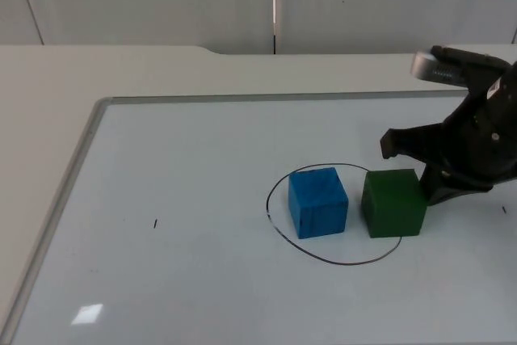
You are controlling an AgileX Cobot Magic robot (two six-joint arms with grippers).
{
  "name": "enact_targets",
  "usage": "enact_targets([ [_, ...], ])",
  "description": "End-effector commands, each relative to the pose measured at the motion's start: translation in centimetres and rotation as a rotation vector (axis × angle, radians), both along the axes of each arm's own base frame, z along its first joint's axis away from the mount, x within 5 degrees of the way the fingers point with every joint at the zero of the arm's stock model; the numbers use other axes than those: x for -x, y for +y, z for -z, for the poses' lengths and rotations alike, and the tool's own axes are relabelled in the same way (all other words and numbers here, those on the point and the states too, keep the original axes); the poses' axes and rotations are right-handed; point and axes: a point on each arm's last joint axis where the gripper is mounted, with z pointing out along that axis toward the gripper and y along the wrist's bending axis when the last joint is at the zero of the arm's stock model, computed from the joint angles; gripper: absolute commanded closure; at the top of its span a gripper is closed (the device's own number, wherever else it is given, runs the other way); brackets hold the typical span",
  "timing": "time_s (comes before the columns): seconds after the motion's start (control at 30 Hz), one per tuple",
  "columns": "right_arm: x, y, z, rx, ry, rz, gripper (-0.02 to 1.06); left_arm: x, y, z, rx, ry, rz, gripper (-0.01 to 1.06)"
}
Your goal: Push the two cubes into the marked area.
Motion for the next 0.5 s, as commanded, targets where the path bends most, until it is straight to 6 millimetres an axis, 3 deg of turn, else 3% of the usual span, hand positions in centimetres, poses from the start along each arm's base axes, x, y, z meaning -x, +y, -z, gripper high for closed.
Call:
enact_targets([
  [0.0, -0.1, 0.3, -0.2, -0.01, -0.013, 0.005, 1.04, 0.0, 0.0, 0.2, -0.006, 0.004, -0.006, 1.05],
  [0.17, -0.1, 0.3, -0.2, -0.024, -0.008, 0.021, 1.04, 0.0, 0.0, 0.2, -0.006, 0.004, -0.006, 1.05],
  [0.47, 0.2, 2.4, -0.2, -0.033, -0.077, -0.025, 1.04, 0.0, 0.1, 0.2, -0.007, 0.004, -0.007, 1.05],
])
